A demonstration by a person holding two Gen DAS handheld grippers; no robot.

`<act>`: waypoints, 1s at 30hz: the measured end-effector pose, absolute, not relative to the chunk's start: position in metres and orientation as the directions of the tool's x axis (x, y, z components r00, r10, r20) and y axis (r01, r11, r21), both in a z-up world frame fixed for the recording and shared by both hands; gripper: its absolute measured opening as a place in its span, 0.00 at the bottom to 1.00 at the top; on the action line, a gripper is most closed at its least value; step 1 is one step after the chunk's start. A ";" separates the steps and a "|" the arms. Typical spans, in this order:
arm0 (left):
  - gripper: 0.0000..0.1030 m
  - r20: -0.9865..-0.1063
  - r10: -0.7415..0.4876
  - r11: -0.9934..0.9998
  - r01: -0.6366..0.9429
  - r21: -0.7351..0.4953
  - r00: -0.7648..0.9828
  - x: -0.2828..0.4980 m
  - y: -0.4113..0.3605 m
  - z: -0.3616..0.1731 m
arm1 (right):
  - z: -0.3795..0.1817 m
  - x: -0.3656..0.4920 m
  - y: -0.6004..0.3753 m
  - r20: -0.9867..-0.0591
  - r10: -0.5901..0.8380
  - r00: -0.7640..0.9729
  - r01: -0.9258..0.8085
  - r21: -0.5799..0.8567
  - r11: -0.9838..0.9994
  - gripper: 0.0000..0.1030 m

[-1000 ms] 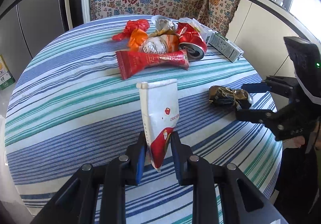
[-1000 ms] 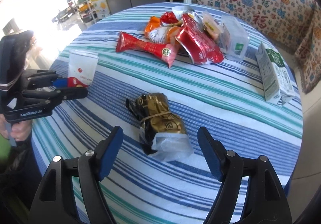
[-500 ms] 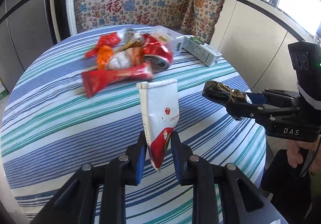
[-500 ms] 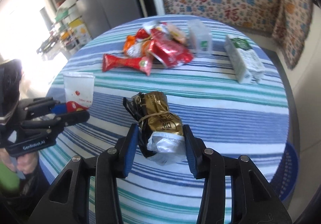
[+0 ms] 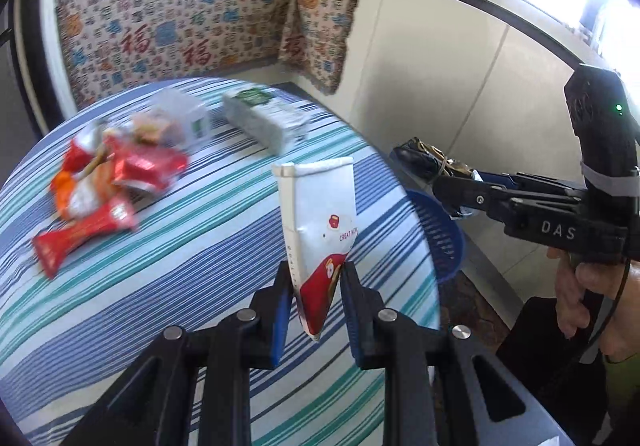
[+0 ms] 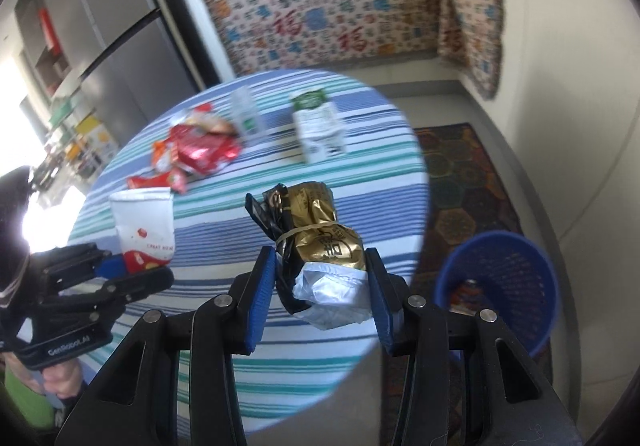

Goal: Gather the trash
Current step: 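Carry both snacks over the blue wastebasket and open both tools to drop them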

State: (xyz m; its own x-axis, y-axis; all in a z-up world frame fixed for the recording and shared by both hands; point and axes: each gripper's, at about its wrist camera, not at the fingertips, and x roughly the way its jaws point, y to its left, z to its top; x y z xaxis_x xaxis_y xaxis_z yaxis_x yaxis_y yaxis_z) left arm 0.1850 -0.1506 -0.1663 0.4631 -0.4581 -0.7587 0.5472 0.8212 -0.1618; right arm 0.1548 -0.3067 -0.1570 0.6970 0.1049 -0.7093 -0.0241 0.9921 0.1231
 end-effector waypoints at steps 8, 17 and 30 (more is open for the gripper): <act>0.23 -0.750 -0.519 0.758 0.627 -0.182 0.410 0.195 -0.264 -0.157 | -0.147 0.138 -0.408 -0.705 -0.056 0.707 0.200 0.123 0.972 0.44; 0.23 -0.787 -0.523 0.714 0.673 -0.194 0.328 0.226 -0.359 -0.189 | -0.151 0.141 -0.498 -0.741 -0.134 0.658 0.361 0.154 0.920 0.44; 0.23 -0.838 -0.483 0.699 0.688 -0.195 0.254 0.255 -0.430 -0.245 | -0.194 0.155 -0.561 -0.778 -0.144 0.612 0.467 0.207 0.860 0.45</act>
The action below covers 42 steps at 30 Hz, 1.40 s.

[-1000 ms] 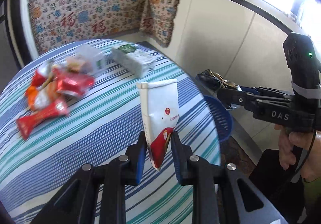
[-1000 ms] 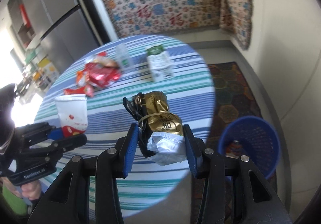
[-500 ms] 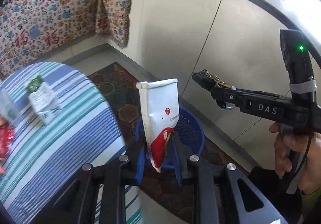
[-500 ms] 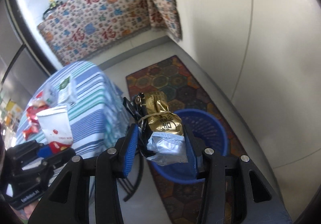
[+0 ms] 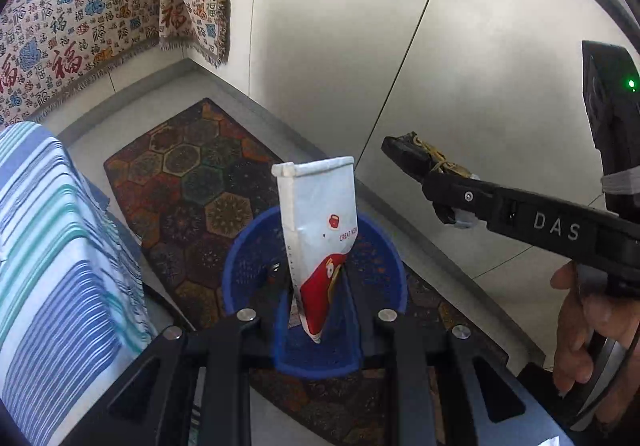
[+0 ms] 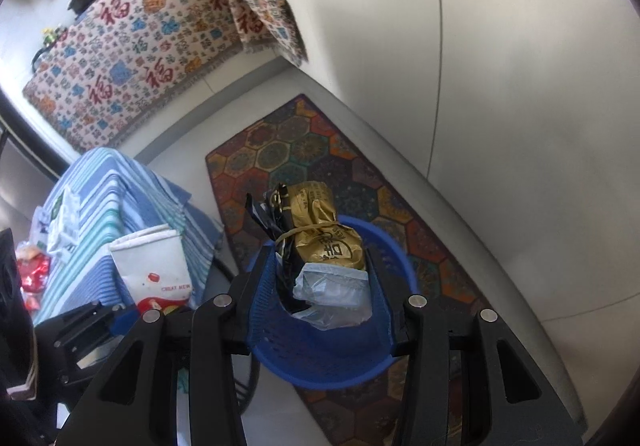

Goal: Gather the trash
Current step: 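Carry both snacks over the blue wastebasket and open both tools to drop them, then return both open tools over the table toward the red wrappers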

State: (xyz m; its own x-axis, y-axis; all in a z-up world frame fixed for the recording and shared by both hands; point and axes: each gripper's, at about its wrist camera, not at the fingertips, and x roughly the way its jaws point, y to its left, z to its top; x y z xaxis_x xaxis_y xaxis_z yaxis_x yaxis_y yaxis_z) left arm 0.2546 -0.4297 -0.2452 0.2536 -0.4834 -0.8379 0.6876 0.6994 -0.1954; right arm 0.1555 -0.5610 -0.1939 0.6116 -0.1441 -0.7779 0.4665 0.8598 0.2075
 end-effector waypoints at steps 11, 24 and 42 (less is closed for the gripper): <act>0.44 -0.857 -0.462 0.681 0.711 -0.175 0.231 0.262 -0.457 -0.283 | -0.219 0.159 -0.588 -0.800 -0.080 0.595 0.516 0.304 0.801 0.48; 0.60 -0.779 -0.523 0.695 0.702 -0.155 0.346 0.256 -0.435 -0.248 | -0.187 0.156 -0.573 -0.731 -0.186 0.656 0.509 0.248 0.824 0.66; 0.90 -0.667 -0.555 0.725 0.682 -0.096 0.496 0.168 -0.268 -0.159 | -0.129 0.138 -0.439 -0.532 -0.279 0.799 0.344 0.024 0.939 0.94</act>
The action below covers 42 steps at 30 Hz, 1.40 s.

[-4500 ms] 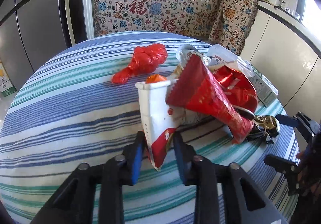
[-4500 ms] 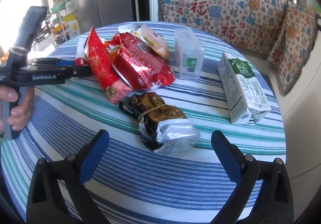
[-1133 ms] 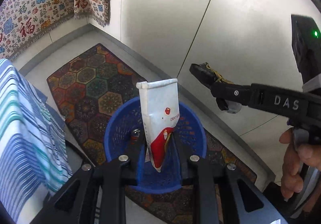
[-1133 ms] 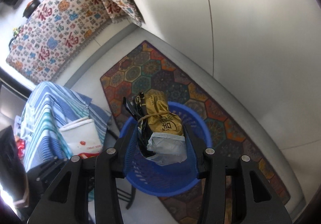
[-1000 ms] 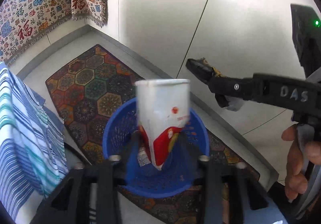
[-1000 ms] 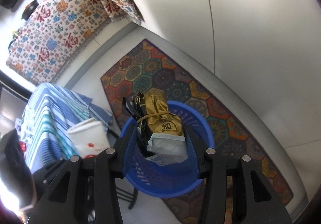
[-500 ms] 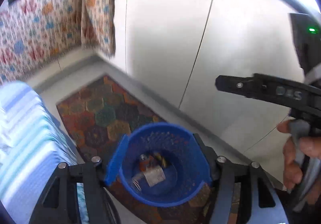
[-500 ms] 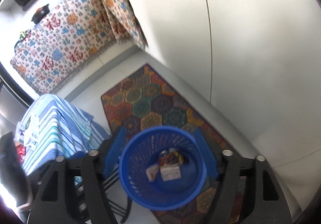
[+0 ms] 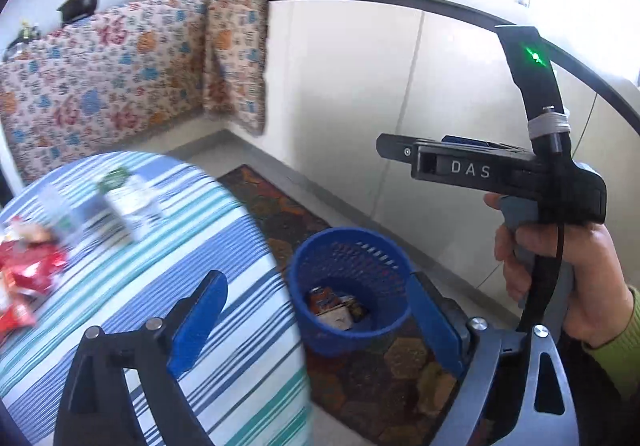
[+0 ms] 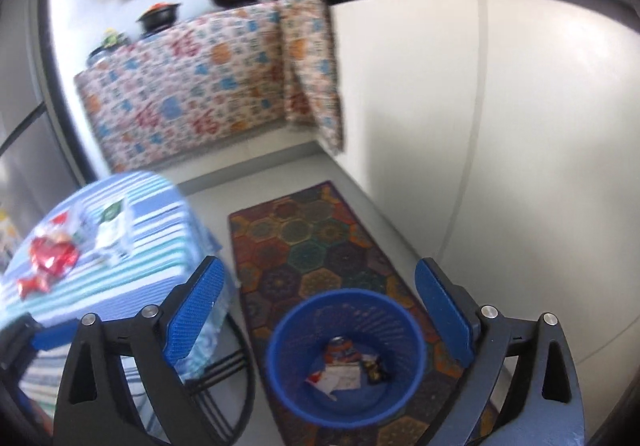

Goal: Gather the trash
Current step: 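Return both open tools over the table toward the red wrappers, then grasp the long red snack wrapper with the left tool and lift it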

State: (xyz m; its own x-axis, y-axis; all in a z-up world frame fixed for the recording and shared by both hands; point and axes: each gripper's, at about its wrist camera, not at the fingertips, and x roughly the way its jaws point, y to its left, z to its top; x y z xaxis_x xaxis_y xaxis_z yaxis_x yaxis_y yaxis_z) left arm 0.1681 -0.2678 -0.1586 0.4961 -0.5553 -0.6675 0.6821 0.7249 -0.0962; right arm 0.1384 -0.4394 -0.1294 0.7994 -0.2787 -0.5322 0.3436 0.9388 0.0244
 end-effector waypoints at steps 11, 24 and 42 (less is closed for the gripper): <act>0.90 -0.736 -0.339 0.889 0.455 -0.047 0.586 0.188 -0.105 -0.187 | -0.169 0.175 -0.287 -0.626 0.000 0.780 -0.026 -0.034 0.999 0.94; 0.90 -0.803 -0.233 0.945 0.322 -0.054 0.549 0.216 0.012 -0.209 | -0.227 0.224 -0.184 -0.784 0.046 0.619 -0.206 -0.105 0.973 0.96; 0.90 -0.817 -0.268 0.710 0.678 0.190 0.510 0.306 0.017 -0.188 | -0.229 0.224 -0.176 -0.779 0.041 0.625 -0.191 -0.102 0.976 1.00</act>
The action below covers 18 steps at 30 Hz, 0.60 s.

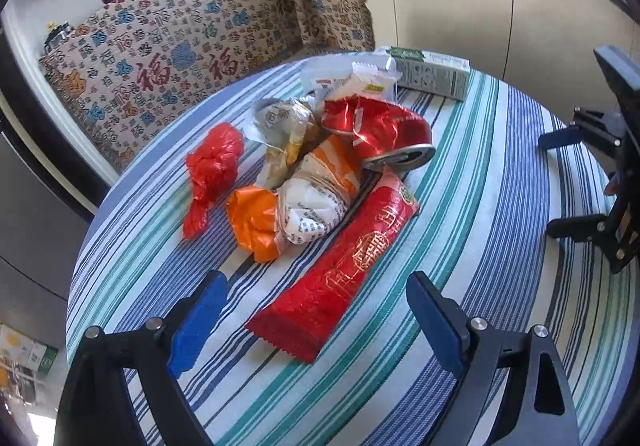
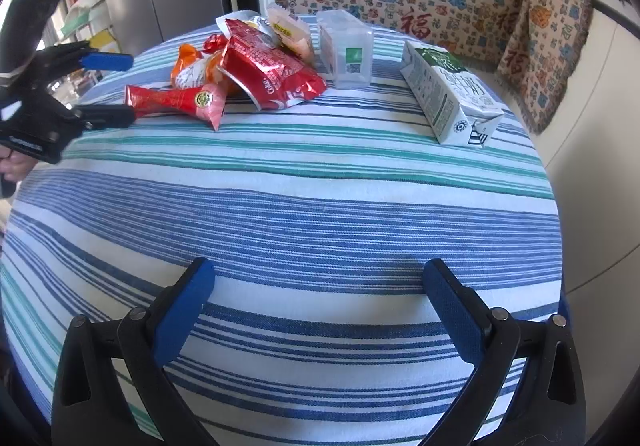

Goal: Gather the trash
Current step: 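Grasp the long red snack wrapper with the left tool and lift it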

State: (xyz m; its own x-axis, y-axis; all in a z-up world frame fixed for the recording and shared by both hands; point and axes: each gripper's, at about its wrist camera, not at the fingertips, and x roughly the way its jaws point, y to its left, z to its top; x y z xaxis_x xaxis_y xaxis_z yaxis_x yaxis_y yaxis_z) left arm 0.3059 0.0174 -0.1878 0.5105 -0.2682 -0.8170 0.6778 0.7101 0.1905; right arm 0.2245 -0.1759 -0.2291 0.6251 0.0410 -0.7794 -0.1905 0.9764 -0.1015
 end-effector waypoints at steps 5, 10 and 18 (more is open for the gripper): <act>0.58 -0.844 -0.292 0.681 0.717 0.147 0.450 0.306 0.011 -0.199 | -0.228 0.224 -0.178 -0.777 0.040 0.628 -0.178 -0.093 0.980 1.00; 0.32 -0.838 -0.331 0.736 0.675 0.058 0.434 0.301 0.026 -0.189 | -0.227 0.226 -0.180 -0.777 0.037 0.628 -0.166 -0.088 0.982 1.00; 0.31 -0.838 -0.221 0.902 0.432 0.020 0.499 0.240 0.055 -0.181 | -0.227 0.226 -0.181 -0.778 0.035 0.628 -0.165 -0.088 0.982 1.00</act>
